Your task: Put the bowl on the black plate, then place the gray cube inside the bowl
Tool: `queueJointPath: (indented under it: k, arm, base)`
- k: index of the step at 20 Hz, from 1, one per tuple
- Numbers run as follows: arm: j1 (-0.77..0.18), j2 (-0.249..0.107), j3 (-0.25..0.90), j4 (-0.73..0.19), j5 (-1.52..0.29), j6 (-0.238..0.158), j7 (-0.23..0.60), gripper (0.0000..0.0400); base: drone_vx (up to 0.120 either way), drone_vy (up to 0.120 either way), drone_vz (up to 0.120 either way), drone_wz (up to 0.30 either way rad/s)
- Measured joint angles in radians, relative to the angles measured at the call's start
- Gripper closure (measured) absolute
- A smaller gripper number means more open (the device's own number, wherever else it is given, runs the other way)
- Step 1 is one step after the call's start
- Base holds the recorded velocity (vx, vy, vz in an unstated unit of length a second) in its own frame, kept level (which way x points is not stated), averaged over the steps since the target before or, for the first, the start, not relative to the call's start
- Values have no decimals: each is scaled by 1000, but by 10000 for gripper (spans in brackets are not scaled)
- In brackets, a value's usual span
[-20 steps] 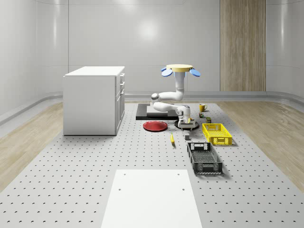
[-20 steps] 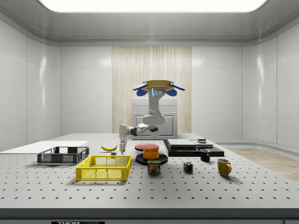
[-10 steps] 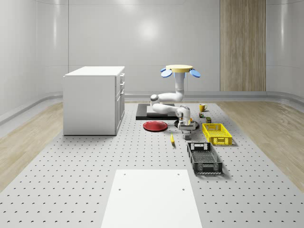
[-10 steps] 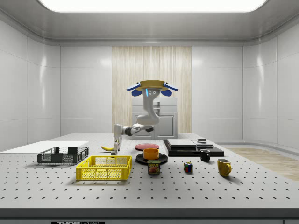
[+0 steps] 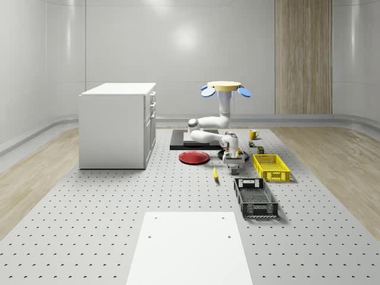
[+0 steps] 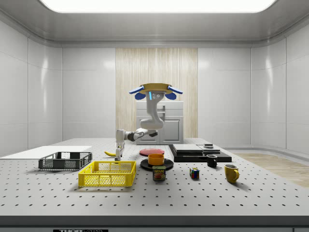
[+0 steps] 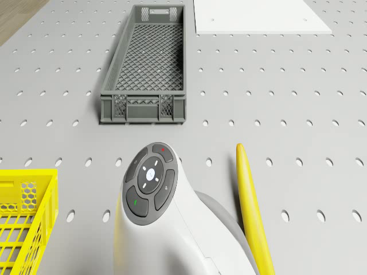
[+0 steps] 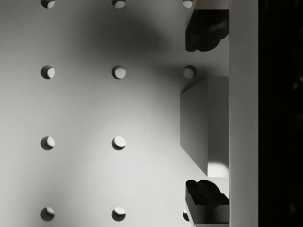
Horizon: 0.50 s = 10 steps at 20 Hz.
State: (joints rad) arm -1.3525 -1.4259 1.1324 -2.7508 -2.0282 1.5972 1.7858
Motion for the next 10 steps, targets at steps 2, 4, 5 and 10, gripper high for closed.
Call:
queueJointPath:
  k: [2,4,5,10]
  arm:
    - [-13,8,4,16,2,-2,-2,0]
    - [-22,13,8,27,3,-2,-4,0]
    - [-26,14,9,32,4,-3,-4,0]
    - [-38,20,14,46,6,-3,-6,0]
  base:
    - [0,0,0,0]
    - [0,0,0,0]
    - [0,0,0,0]
    - [0,0,0,0]
